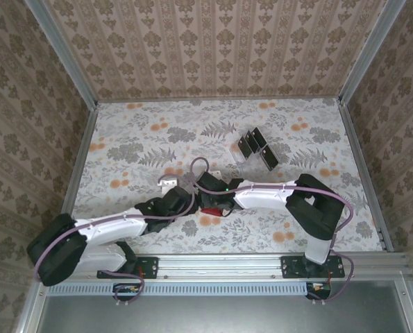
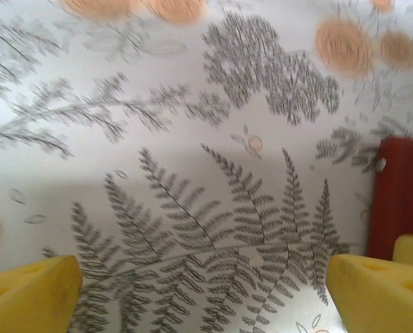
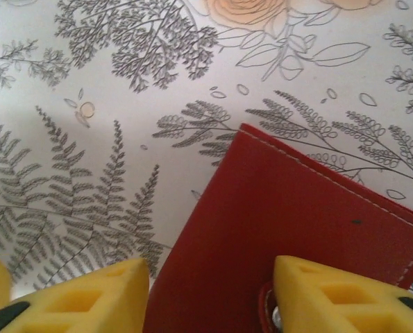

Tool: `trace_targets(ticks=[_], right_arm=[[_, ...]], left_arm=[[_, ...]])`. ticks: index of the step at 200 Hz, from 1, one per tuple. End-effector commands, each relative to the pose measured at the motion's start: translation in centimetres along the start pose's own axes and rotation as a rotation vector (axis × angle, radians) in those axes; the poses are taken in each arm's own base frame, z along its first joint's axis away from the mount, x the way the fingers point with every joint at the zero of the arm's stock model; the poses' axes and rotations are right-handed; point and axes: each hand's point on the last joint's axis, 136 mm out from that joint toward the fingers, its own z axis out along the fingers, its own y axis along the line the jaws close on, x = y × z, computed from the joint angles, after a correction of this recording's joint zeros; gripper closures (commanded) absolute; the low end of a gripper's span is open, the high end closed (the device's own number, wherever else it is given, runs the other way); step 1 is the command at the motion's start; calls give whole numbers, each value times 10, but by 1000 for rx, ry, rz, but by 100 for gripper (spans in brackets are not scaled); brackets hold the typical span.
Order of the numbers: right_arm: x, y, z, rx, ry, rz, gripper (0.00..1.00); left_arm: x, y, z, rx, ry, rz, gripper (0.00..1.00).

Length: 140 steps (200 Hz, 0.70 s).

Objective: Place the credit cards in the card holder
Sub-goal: Close the button on the card holder, then reset both arms

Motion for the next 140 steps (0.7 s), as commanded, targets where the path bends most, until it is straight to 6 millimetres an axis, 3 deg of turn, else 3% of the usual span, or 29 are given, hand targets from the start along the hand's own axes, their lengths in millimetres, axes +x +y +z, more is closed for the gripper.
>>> trace_targets(ticks=[1, 31, 57, 87, 102, 107, 140], right_arm=[[-5, -2, -14, 6, 72, -56, 41], [-61, 3, -61, -57, -40, -35, 26], [-109, -17, -110, -77, -165, 8, 17], [-145, -84, -157, 31, -292, 85, 6], [-158, -124, -170, 104, -352, 143, 1], [-162, -138, -183, 118, -395, 169, 0], [-164, -231, -198, 255, -534, 334, 0]], left_arm=[[-34, 9, -17, -36, -82, -37, 0], [-76, 21, -37, -50, -152, -46, 0], [-121, 35, -56, -63, -222, -35, 0], [-173, 58, -78, -128, -344, 8, 0], [-202, 82, -88, -205, -445, 7, 0], [-210, 86, -90, -214, -479, 16, 0], [-239, 122, -92, -303, -643, 25, 0]])
